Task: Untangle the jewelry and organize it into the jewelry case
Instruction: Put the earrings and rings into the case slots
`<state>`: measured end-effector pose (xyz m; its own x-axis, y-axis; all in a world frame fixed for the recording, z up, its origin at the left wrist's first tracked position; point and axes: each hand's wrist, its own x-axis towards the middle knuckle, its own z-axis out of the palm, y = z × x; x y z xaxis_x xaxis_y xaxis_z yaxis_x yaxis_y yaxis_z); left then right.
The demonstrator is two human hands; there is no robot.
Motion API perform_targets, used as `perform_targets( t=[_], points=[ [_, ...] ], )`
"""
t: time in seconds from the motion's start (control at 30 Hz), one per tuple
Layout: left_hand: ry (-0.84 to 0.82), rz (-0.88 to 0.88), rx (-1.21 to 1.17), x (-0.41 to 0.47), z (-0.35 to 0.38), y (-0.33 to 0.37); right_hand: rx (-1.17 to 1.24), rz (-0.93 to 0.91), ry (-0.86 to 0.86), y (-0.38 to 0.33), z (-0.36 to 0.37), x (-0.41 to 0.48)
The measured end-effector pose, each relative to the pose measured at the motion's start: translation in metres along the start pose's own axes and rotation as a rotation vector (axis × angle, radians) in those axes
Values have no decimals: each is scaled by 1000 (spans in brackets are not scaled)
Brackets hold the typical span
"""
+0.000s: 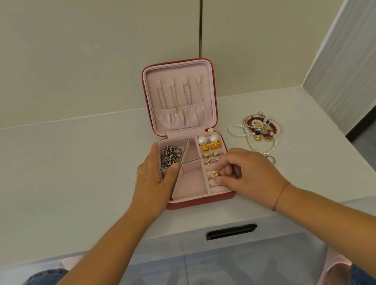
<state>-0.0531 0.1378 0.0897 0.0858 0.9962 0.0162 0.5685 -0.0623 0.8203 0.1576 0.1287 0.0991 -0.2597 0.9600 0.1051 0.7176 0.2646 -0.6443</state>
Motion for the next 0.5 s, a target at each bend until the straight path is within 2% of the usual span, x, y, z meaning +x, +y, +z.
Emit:
perform_targets(
  t=[0.23, 0.5],
  points=[
    [2, -38, 15, -2, 0, 5, 27, 30, -65, -2, -2, 1],
    [3, -43, 26, -2, 0, 5, 14, -24, -27, -5, 0, 0]
  ],
)
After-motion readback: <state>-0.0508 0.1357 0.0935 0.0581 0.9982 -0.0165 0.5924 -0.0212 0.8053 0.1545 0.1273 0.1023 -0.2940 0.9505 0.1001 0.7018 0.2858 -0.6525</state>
